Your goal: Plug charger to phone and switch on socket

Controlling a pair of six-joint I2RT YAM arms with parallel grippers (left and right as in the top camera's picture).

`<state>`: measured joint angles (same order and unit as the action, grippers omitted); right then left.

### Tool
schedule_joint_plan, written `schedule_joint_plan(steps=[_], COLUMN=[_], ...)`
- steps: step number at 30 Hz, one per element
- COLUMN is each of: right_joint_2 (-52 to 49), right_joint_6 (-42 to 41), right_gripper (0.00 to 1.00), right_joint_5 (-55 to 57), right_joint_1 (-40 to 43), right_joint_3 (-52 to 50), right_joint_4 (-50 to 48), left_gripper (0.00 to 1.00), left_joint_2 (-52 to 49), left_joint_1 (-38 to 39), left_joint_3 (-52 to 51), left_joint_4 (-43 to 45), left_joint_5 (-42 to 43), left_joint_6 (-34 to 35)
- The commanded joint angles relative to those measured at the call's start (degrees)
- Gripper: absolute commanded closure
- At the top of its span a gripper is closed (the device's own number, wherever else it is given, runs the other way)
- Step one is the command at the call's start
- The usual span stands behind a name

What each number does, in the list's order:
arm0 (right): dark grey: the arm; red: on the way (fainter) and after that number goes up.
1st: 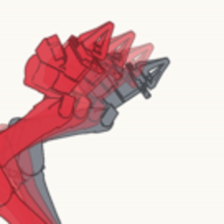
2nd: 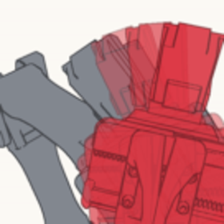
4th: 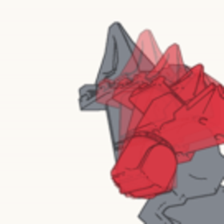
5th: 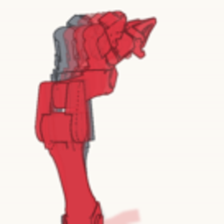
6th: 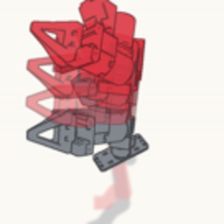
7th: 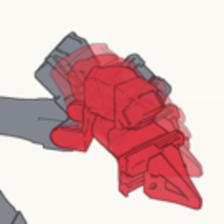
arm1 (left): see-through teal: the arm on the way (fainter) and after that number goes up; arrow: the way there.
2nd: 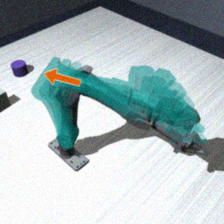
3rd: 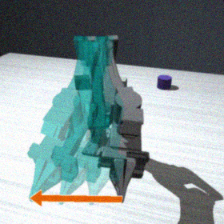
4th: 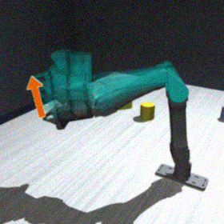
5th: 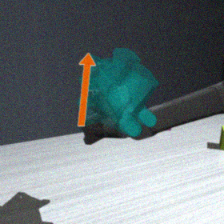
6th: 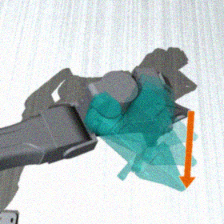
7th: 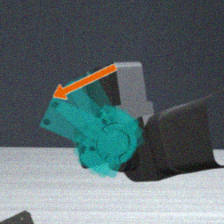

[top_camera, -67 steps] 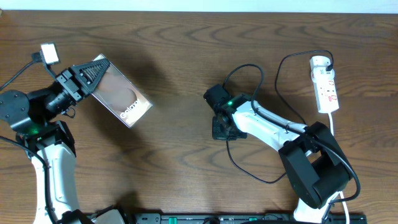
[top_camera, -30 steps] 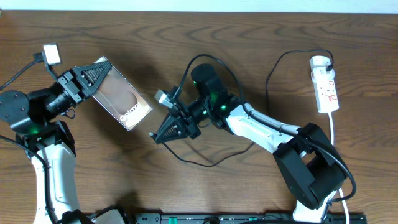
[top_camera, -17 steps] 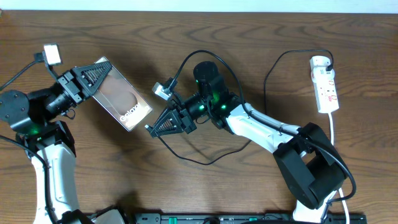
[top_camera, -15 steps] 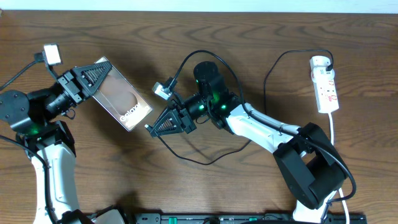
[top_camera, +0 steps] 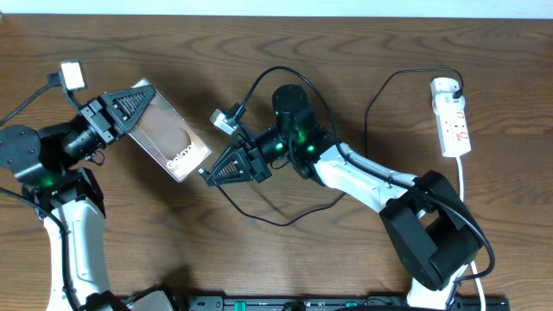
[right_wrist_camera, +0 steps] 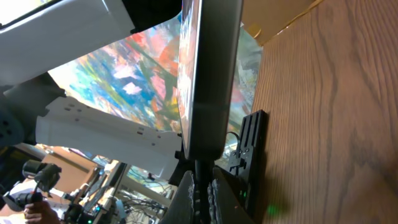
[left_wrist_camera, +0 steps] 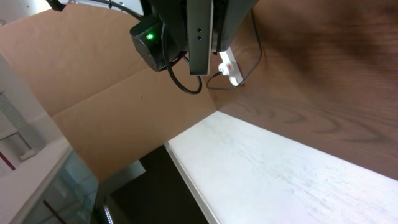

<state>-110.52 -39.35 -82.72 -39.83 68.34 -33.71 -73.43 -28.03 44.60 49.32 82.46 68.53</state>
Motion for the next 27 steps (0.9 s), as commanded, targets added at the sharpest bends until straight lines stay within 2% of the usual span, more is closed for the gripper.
schedule_joint_plan(steps=[1,21,27], right_joint_2=[-0.2,-0.2,-0.2], right_joint_6=[-0.9,-2.4,-2.5], right_gripper=[0.99,0.99,0.99], right_joint_5=[-0.6,-0.3,-0.3], right_joint_1=[0.0,0.0,0.0], right_joint_3=[0.6,0.6,0.6], right_joint_4=[-0.2,-3.4,-3.4], left_gripper=[0.93,0.93,0.93], left_joint_2=[0.5,0.5,0.5], left_joint_1=[-0.1,-0.1,2.0], left_joint_3=[0.6,0.6,0.6], left_joint_4=[0.5,0.5,0.5], left_joint_5=[0.5,0.5,0.4], left_joint_6=[-0.5,-0.7,-1.2])
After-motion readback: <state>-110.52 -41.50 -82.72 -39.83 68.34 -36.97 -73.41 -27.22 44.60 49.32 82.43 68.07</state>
